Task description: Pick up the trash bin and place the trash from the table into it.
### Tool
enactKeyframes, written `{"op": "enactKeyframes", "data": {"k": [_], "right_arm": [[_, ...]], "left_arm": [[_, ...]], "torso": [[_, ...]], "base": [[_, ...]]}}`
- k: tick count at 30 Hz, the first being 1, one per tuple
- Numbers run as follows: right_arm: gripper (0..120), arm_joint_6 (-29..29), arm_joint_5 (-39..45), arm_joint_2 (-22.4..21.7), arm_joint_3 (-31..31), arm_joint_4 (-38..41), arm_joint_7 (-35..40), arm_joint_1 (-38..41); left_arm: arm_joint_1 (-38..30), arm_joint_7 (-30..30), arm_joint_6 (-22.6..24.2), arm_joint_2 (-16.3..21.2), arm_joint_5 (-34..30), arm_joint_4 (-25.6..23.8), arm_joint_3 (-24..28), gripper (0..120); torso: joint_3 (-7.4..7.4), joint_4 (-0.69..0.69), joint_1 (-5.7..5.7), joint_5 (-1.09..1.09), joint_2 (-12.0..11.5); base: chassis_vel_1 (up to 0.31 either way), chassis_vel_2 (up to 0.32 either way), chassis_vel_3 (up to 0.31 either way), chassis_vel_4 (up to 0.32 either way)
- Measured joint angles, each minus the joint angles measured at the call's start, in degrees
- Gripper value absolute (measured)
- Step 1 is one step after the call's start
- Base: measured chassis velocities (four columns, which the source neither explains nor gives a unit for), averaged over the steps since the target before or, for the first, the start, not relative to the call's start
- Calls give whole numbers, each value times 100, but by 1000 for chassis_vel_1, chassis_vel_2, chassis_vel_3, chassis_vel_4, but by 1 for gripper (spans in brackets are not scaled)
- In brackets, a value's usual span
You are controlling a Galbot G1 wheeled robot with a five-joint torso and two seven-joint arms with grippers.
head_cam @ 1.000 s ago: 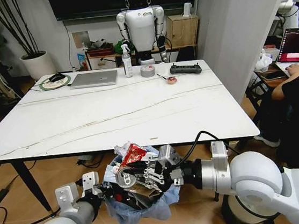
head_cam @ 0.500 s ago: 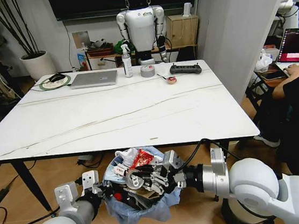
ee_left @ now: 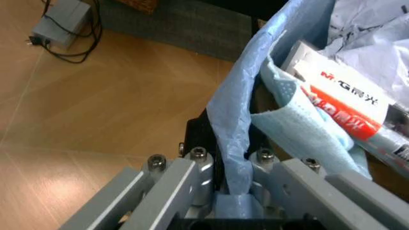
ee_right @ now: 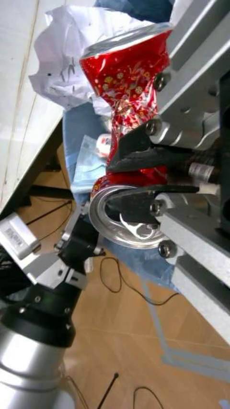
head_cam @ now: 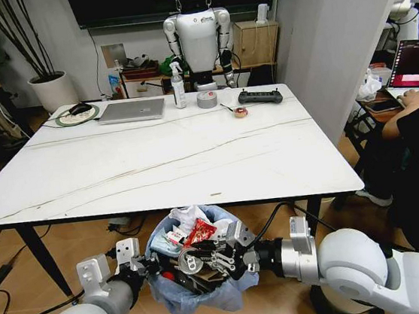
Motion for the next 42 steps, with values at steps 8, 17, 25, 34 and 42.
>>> {"op": "enactKeyframes", "data": {"k": [8, 17, 25, 34, 42], "right_arm": [[14, -148, -131, -2, -31, 18, 119, -12], [42, -148, -119, -98, 167, 147, 182, -23], [72, -100, 41, -208, 478, 301, 270, -106], [99, 129, 485, 35, 948, 527, 1592, -194], [100, 239, 434, 852, 1498, 406, 2797, -512]], "left_arm": [[20, 0, 0, -21, 14, -13, 6, 2], [14, 0, 0, -33, 30, 20, 3, 2], [-1, 6, 0, -33, 49, 104, 9, 2], [106, 25, 0, -60, 98, 105, 5, 2], [331, 28, 0, -267, 292, -46, -80, 2]], "torso": [[0, 0, 0, 0, 0], [0, 0, 0, 0, 0], [0, 0, 0, 1, 0], [0, 0, 0, -1, 0], [0, 3, 0, 1, 0]], "base": [[0, 0, 0, 0], [0, 0, 0, 0], [0, 0, 0, 0], [0, 0, 0, 0], [0, 0, 0, 0]]}}
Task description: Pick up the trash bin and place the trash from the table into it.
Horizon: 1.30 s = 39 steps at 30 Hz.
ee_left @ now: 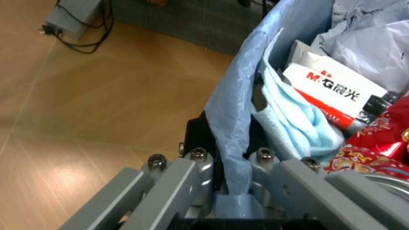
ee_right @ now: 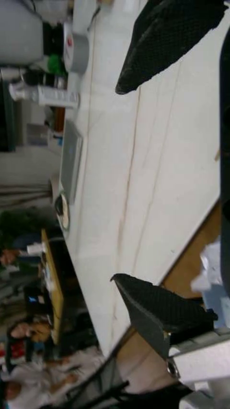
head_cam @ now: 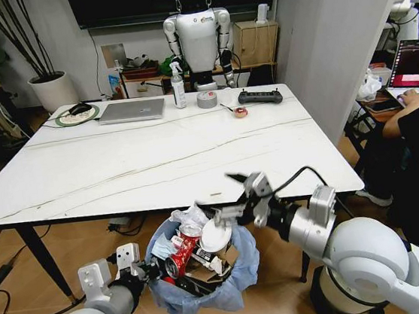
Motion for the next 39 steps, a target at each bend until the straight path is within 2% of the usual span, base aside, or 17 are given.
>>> {"op": "enactKeyframes", "data": {"k": [5, 7, 10, 14, 15, 16, 17, 18, 19, 22, 24, 30, 39], "right_arm": [[100, -142, -441, 514, 815, -32, 464, -578], [100, -161, -527, 584, 969, -19, 504, -718], [100, -155, -1145, 838, 1528, 23, 544, -1321], [100, -132, -1471, 991, 1750, 41, 510, -1659], [100, -102, -1695, 1115, 1926, 66, 463, -1881], [100, -41, -1930, 1284, 2121, 99, 358, -2116], [100, 38, -2127, 1467, 2255, 124, 233, -2370], [100, 166, -2404, 1776, 2380, 165, 81, -2697], [100, 166, -2404, 1776, 2380, 165, 81, -2697], [100, 441, -3051, 2417, 2408, 224, -94, -3370], [100, 613, -3412, 2634, 2362, 243, -124, -3700], [100, 864, -3879, 2816, 2357, 217, -102, -4105], [100, 939, -3918, 2829, 2464, 204, 82, -4234]], "left_arm": [[-16, 1, 0, -16, 42, -9, 3, 2], [-18, 1, 0, -10, 42, -2, -7, 2], [-20, 1, 0, 5, 41, 1, -41, 2], [-25, 3, 0, 5, 40, 1, -43, 2], [-28, 3, 0, 5, 40, 1, -44, 2], [-20, 6, 0, -2, 40, 1, -43, 2], [-13, 10, 0, -15, 41, 1, -43, 2], [0, 25, 0, -25, 61, 2, -42, 2], [0, 25, 0, -25, 61, 2, -42, 2], [-2, 98, 0, -15, 129, 16, -48, 2], [-11, 110, 0, 12, 129, 16, -58, 2], [-31, 133, 0, 78, 120, 33, -77, 2], [3, 220, 0, 147, 179, 16, -84, 2]], "torso": [[0, -3, 0, -1, 0], [0, -3, 0, -1, 0], [0, -2, -1, -2, -1], [0, -3, -1, 0, -1], [0, -6, -1, 1, -1], [0, -1, -1, -3, -1], [0, -5, -1, 0, -1], [0, -3, -1, -1, -1], [0, -3, -1, -1, -1], [0, -3, -1, -2, -1], [-1, -3, -1, -2, 0], [0, -3, -1, -2, 0], [-41, -3, -40, -1, -80]], "base": [[0, 0, 0, 0], [0, 0, 0, 0], [0, 0, 0, 0], [0, 0, 0, 0], [0, 0, 0, 0], [0, 0, 0, 0], [0, 0, 0, 0], [0, 0, 0, 0], [0, 0, 0, 0], [0, 0, 0, 0], [0, 0, 0, 0], [0, 0, 0, 0], [0, 0, 0, 0]]}}
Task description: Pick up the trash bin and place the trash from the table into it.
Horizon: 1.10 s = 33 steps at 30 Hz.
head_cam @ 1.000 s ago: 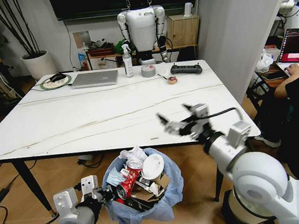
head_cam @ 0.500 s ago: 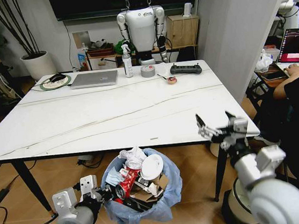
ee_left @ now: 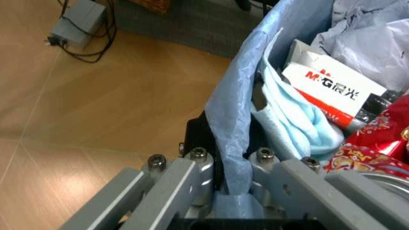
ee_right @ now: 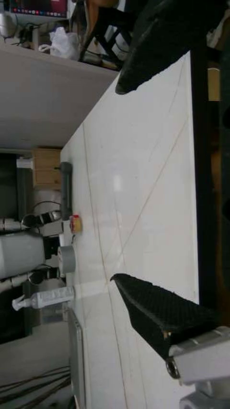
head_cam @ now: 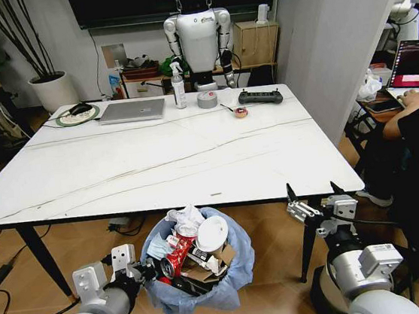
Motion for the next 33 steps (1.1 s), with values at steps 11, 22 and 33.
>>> {"op": "enactKeyframes", "data": {"k": [11, 22, 33], "right_arm": [[100, 52, -173, 97, -59, 133, 25, -308], [100, 61, -229, 161, -97, 119, 10, -368], [100, 61, -228, 171, -151, 66, 7, -388]], "left_arm": [[8, 64, 0, 96, 6, -6, -31, 2], [17, 101, 0, 87, 34, 0, -59, 2], [27, 109, 0, 54, 105, 8, -81, 2]], "torso": [[-187, -1, -143, 0, -329], [-380, -1, -288, 0, -668], [-531, -1, -411, 1, -943]], "base": [[0, 0, 0, 0], [0, 0, 0, 0], [0, 0, 0, 0]]}}
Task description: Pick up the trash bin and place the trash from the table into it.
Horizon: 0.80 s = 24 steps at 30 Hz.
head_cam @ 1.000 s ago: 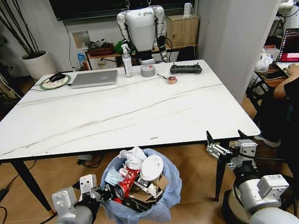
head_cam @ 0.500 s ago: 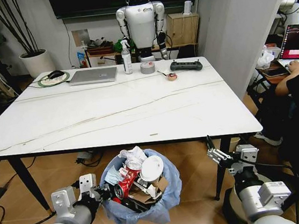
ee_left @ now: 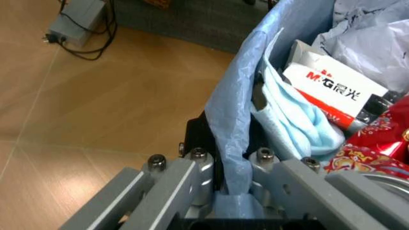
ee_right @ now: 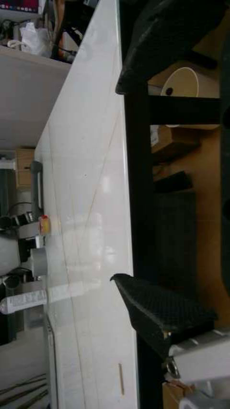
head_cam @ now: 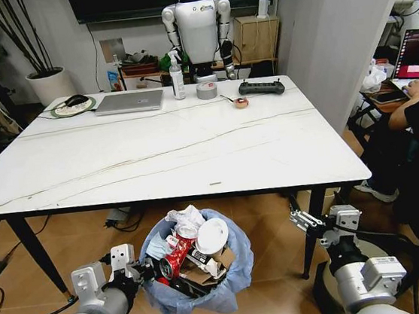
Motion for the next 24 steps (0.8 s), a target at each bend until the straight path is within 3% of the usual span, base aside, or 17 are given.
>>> {"op": "enactKeyframes", "data": {"k": [24], "right_arm": [[100, 36, -23, 67, -82, -161, 12, 41]], "left_arm": [[68, 69, 0, -241, 154, 101, -71, 2]], "torso": [[-329, 0, -234, 0, -565]], "base": [[0, 0, 0, 0]]}}
